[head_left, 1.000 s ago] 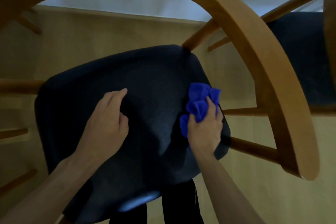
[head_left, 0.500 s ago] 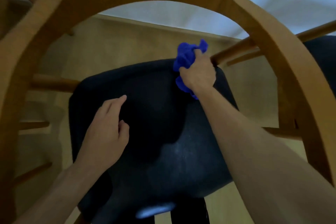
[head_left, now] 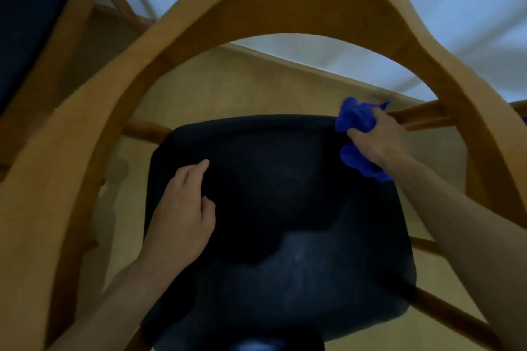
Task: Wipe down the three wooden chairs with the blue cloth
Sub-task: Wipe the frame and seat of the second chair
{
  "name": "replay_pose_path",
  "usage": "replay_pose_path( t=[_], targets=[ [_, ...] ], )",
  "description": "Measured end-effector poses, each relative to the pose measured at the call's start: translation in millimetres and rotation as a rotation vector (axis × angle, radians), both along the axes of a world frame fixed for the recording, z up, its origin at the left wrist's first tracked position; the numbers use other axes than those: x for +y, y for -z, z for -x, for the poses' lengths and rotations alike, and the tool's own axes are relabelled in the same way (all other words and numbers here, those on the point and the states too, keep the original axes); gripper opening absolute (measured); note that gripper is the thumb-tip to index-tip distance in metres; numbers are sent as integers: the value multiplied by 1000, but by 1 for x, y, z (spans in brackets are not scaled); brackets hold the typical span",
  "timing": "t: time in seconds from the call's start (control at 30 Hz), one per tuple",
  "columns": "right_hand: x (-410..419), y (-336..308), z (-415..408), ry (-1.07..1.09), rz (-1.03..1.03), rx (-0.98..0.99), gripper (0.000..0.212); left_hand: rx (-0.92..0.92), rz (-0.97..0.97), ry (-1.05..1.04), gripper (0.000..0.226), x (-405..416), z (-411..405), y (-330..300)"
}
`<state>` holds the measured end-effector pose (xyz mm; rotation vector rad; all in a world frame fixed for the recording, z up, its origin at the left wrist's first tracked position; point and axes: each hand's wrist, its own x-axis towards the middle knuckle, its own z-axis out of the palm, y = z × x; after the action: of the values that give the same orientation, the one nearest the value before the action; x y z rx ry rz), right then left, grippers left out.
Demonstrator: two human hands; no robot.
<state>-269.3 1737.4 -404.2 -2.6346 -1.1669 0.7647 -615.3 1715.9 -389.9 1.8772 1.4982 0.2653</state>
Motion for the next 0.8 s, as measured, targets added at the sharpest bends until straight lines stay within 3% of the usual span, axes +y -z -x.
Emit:
replay_pose_path(
  t=[0.1, 0.3, 0.37, 0.43, 0.53, 0.6, 0.67, 0.73, 0.8],
  targets=[
    [22, 9, 49, -38, -24, 3, 50, 7, 11, -27, 55, -5, 7, -3],
    [64, 12, 225, -497, -87, 327, 47, 122, 79, -192, 53, -8, 34, -7],
    [66, 9, 228, -589, -36, 451, 52, 143, 164, -307, 52, -6, 35, -8],
    [63, -3, 205, -624, 48, 595, 59, 24, 375, -472, 49, -4, 32, -12],
    [36, -44, 177, -455, 54, 890, 67, -560, 888, -783, 39, 2, 17, -36],
    [10, -68, 170, -294, -19, 1058, 66, -841, 978, -747, 38, 0, 8, -52],
    [-14, -86, 167, -146, -105, 1213, 53, -906, 902, -602, 33, -3, -3, -68],
    [-35, -102, 166, 80, -143, 1336, 39, -794, 739, -525, 34, -10, -10, -84],
    [-50, -123, 167, 258, -127, 1431, 43, -663, 584, -464, 46, -18, -9, -103]
  ],
)
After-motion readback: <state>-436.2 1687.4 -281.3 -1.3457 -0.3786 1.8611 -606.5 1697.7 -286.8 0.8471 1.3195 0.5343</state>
